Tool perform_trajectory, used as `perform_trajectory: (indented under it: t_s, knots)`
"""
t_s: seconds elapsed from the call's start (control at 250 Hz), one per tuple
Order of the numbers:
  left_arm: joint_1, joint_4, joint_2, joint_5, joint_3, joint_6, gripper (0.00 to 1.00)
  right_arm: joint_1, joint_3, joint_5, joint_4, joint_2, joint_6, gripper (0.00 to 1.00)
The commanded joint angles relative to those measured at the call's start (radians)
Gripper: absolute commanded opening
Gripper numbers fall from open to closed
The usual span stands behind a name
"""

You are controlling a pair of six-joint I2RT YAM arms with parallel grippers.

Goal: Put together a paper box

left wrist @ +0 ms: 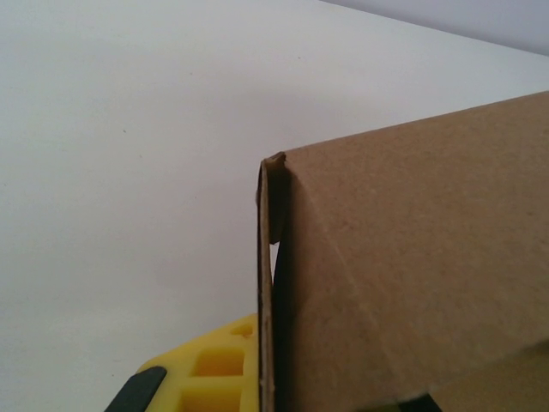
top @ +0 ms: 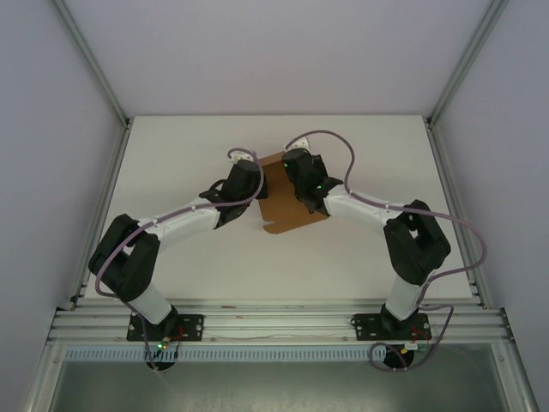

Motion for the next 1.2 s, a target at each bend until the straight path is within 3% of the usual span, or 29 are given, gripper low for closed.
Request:
perform_trajectory:
  t_s: [0.0,0.196,0.464,0.528,0.612,0.755,0.903,1.043,1.199]
  knots:
    - [0.006,-0.031,-0.014,-0.038,0.021,-0.001,0.0,-0.033,0.03,0.186,-0.053,0.028,0.023,0.0]
    - [0.002,-0.021,0.002,-0.026,0.032,-0.006,0.0,-0.026,0.074,0.355,-0.043,0.084,0.077,0.0]
    - [-0.002,-0.034,0.004,-0.019,0.049,-0.005,0.0,-0.026,0.059,0.268,-0.002,0.069,0.088,0.0]
    - [-0.001,-0.033,0.0,-0.019,0.048,-0.003,0.0,-0.026,0.042,0.214,0.004,0.048,0.093,0.17]
    - [-0.002,-0.031,-0.001,-0.012,0.044,0.012,0.0,-0.026,-0.012,0.102,0.06,-0.003,0.086,0.25]
    - [-0.002,-0.043,0.005,-0.004,0.046,0.05,0.0,-0.027,-0.116,-0.14,0.111,-0.122,0.046,0.56]
    - [-0.002,-0.053,0.009,-0.02,0.043,0.063,0.0,-0.027,-0.206,-0.415,0.079,-0.253,-0.004,1.0]
    - [0.0,-0.079,0.013,-0.028,0.058,0.092,0.0,-0.034,-0.298,-0.513,0.112,-0.382,0.048,1.0]
    - [0.0,-0.09,0.008,-0.012,0.06,0.118,0.0,-0.053,-0.35,-0.419,0.085,-0.503,0.117,1.0]
